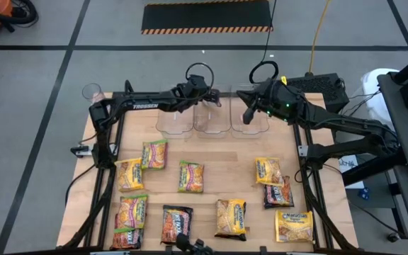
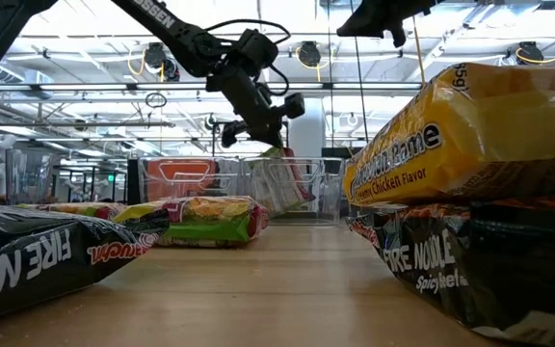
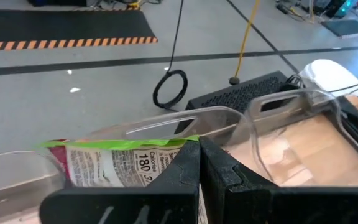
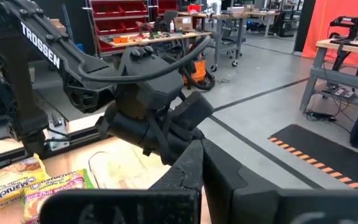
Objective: Sort Maruchan noodles
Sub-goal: Put the green noodle pack into the center transparent bin
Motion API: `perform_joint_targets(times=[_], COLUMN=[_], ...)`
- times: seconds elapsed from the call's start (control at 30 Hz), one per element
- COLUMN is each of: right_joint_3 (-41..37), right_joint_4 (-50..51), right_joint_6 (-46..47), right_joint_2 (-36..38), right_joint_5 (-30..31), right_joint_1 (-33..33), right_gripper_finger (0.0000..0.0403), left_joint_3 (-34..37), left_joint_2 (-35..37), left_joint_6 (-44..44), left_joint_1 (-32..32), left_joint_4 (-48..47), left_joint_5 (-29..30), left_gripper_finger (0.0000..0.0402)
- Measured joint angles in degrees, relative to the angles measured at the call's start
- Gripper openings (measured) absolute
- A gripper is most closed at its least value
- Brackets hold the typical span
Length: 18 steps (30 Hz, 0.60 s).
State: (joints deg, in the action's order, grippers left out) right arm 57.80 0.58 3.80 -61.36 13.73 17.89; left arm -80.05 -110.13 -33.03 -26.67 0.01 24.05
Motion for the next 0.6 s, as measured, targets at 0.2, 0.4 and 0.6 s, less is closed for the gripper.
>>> perform_joint_targets(times=[0.2, 0.4, 0.6], right_joint_3=[0.0, 0.0, 0.0], right_joint_4=[1.2, 1.3, 1.4], right_joint_6=[0.1, 0.2, 0.2], right_joint_2=[0.0, 0.0, 0.0], right_joint_5=[0.0, 0.0, 0.0], right_joint_1=[0.0, 0.0, 0.0], right_gripper_finger=[0.0000, 0.0000, 0.0000], left_joint_3=[0.0, 0.0, 0.0], left_joint_2=[0.0, 0.0, 0.0], left_joint_6=[-0.3, -0.3, 1.0], left_joint_1=[-1.0, -2.2, -2.4], left_joint_4=[0.2, 0.4, 0.4], left_joint_5=[0.2, 0.5, 0.0], left_gripper_finger=[0.0000, 0.0000, 0.0000])
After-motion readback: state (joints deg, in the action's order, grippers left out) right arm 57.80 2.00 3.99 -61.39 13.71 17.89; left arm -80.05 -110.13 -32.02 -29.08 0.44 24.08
